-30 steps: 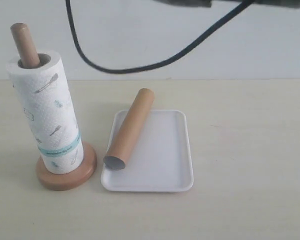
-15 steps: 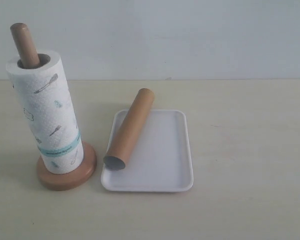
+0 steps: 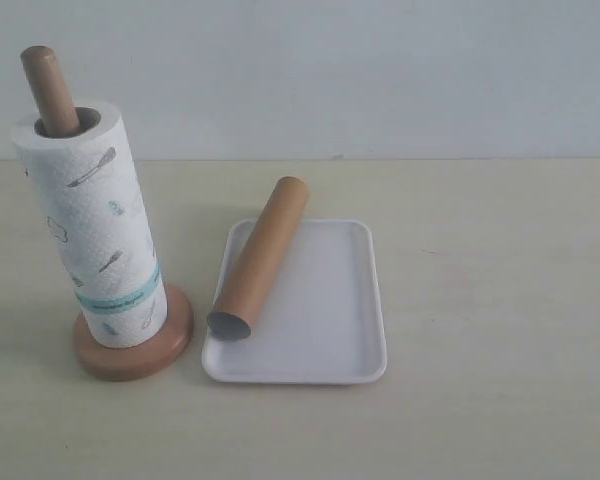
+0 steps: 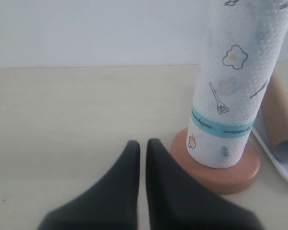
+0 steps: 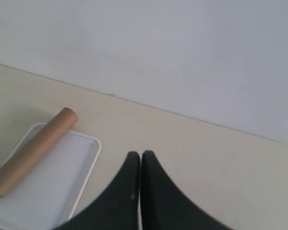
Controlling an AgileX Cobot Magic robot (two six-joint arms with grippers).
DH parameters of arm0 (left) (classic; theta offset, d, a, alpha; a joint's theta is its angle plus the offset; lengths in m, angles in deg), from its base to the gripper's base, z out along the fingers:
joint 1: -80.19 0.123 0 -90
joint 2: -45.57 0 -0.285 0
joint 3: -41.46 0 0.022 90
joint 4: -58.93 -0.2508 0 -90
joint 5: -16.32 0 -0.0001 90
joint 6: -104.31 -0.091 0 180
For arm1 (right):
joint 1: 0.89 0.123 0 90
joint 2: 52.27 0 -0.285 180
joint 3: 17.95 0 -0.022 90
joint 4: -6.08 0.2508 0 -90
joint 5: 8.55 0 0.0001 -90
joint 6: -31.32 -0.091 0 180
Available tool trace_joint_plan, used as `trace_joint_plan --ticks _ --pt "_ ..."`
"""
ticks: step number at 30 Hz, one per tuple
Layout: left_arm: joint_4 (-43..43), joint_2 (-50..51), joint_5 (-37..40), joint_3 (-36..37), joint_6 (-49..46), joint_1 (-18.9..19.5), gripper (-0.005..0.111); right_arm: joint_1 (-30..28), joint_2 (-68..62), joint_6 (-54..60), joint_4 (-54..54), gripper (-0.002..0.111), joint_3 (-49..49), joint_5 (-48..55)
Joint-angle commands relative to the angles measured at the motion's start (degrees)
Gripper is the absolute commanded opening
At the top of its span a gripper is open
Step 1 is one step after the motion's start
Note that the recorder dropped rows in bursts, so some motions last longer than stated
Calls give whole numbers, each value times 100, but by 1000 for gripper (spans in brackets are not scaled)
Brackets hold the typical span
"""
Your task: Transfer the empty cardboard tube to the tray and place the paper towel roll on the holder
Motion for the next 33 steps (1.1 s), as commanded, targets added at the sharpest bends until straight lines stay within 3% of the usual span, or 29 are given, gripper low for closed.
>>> trace_joint_plan --ticks 1,16,23,28,33 --pt "-9 -9 -2 20 -24 -26 4 -8 445 -149 -9 0 26 207" --pt "-9 -9 -2 20 -24 -26 4 -110 1438 -117 -200 0 26 207" --pt "-9 -9 -2 20 -24 -26 4 -2221 2065 -114 688 0 597 -260" --pt "-9 -9 -2 20 -24 -26 4 -3800 3057 -201 1606 0 2103 -1142" --pt "-9 -9 -2 20 -24 -26 4 -4502 4197 -201 2215 0 4094 -3059"
